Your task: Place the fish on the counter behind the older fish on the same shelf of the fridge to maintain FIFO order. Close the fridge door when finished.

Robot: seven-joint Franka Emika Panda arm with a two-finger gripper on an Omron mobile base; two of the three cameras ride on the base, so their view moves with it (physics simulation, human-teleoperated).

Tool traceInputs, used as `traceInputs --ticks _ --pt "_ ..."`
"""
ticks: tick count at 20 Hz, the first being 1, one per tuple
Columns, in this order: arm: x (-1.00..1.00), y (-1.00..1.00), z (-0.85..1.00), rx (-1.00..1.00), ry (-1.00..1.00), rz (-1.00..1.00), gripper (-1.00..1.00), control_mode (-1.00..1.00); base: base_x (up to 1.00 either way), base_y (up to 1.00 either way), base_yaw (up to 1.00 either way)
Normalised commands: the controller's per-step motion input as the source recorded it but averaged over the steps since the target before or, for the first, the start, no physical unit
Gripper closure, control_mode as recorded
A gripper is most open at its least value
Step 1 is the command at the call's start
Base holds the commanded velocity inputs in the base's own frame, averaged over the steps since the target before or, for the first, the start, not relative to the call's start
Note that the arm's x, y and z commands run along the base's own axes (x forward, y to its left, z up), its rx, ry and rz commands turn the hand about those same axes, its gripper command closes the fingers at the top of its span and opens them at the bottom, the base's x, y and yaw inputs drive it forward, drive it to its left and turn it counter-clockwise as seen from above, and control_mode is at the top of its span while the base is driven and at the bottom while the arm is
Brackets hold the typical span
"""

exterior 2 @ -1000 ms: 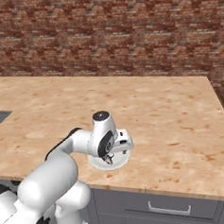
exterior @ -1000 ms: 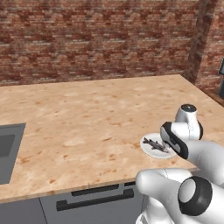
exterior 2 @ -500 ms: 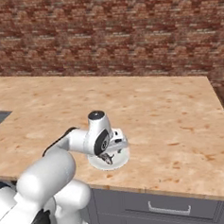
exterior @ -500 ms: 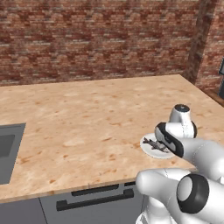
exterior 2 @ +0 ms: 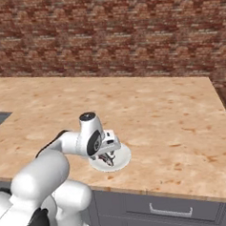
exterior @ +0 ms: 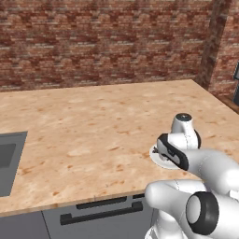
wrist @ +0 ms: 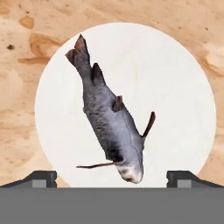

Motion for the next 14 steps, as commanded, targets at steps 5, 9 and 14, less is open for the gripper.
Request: traceInputs --ticks 5,9,14 --pt "0.11 0.00 -0.12 0.00 0.00 0.06 -1.00 -1.00 0.00 0.00 0.00" --pt "0.18 0.00 -0.23 0.00 0.01 0.07 -1.00 -1.00 0.00 0.00 0.00" --pt "0.24 0.00 -0.23 0.00 0.03 0.08 -1.00 -1.00 0.00 0.00 0.00"
